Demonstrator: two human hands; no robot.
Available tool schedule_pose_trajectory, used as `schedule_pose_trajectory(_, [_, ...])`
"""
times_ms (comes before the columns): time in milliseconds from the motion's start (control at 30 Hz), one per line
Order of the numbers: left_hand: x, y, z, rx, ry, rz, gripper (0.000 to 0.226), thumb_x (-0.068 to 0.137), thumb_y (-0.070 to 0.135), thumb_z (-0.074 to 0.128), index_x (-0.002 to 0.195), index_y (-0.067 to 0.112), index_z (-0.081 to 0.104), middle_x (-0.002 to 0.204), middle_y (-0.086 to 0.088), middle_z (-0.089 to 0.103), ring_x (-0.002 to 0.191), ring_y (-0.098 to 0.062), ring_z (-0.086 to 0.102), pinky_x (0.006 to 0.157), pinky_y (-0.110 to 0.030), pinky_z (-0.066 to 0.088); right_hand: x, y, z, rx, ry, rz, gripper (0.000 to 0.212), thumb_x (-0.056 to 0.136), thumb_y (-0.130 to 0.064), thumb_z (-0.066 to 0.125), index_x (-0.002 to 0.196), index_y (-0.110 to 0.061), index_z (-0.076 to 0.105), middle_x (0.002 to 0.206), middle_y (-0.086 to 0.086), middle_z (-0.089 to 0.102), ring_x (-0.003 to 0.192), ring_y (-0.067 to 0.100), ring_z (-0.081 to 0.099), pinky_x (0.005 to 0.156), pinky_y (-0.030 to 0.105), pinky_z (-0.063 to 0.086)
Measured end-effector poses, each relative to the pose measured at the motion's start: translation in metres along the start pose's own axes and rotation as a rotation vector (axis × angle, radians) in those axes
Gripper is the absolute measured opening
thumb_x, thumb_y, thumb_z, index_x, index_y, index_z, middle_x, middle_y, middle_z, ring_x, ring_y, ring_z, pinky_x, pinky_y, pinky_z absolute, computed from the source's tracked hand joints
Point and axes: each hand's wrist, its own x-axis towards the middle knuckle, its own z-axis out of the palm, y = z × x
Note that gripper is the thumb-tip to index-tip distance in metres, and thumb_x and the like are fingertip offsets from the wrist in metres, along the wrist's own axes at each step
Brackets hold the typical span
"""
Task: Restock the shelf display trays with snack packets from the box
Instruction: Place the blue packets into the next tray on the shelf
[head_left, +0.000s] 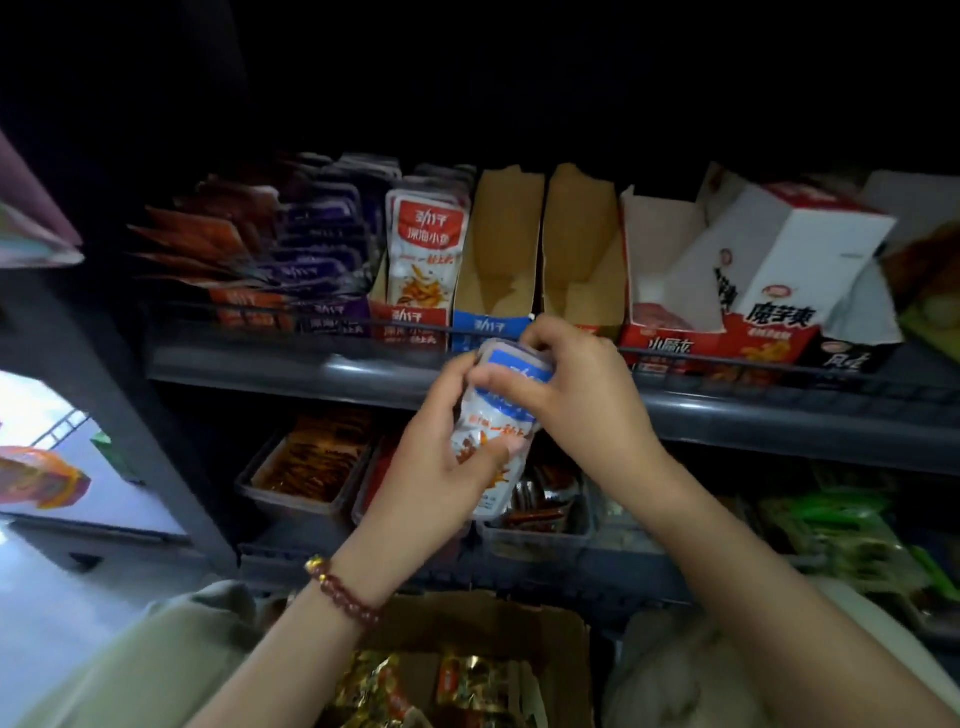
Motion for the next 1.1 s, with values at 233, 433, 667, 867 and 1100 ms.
schedule_pose_trajectory(233, [0.016,0.004,-0.002,0.085,0.203,0.17,0.054,0.083,0.02,0.067,0.125,0.043,0.042,0.123,0.012,0.054,0.113,-0.002,0.054,0.089,-0.013,0.043,0.005,0.006,-0.02,0.739,-0.291,0.031,0.031,0.081,-0.01,0.069,0.107,-0.014,0.053,0.085,-0.004,0.065,0.05,0.011,0.051,0.047,0.02,0.045])
schedule_pose_trajectory(433, [0.031,0.003,-0.009,0.403,0.333,0.296,0.061,0.078,0.044,0.068,0.131,0.043,0.038,0.125,0.016,0.043,0.106,0.0,0.054,0.081,-0.012,0.046,0.011,-0.004,-0.016,0.816,-0.052,0.021,0.027,0.083,-0.001,0.065,0.099,-0.019,0.051,0.09,-0.001,0.068,0.077,0.013,0.068,0.064,0.022,0.054])
schedule_pose_trajectory(667, [0.065,-0.031,0.001,0.721,0.443,0.481,0.041,0.086,0.032,0.052,0.122,0.015,0.041,0.124,0.0,0.038,0.117,-0.016,0.041,0.103,-0.027,0.025,0.085,0.004,-0.027,0.53,0.322,-0.163,0.031,0.091,-0.009,0.059,0.104,-0.032,0.043,0.099,-0.005,0.061,0.09,0.006,0.064,0.077,0.025,0.054])
schedule_pose_trajectory(867, [0.081,-0.058,-0.01,1.069,0.249,0.451,0.036,0.086,0.035,0.043,0.113,0.016,0.059,0.115,0.0,0.061,0.121,-0.017,0.044,0.101,-0.042,0.023,0.138,0.033,0.003,0.394,0.351,-0.033,0.018,0.093,-0.014,0.059,0.101,-0.023,0.045,0.093,-0.002,0.064,0.081,0.005,0.065,0.066,0.019,0.052])
schedule_pose_trajectory(1100, [0.091,-0.065,-0.022,1.038,0.247,0.53,0.025,0.083,0.028,0.046,0.106,0.022,0.055,0.104,0.006,0.062,0.115,-0.015,0.047,0.1,-0.04,0.021,0.157,0.05,0.024,-0.094,0.309,0.094,0.029,0.088,-0.025,0.066,0.114,-0.013,0.06,0.107,0.005,0.063,0.093,0.018,0.062,0.065,0.026,0.044])
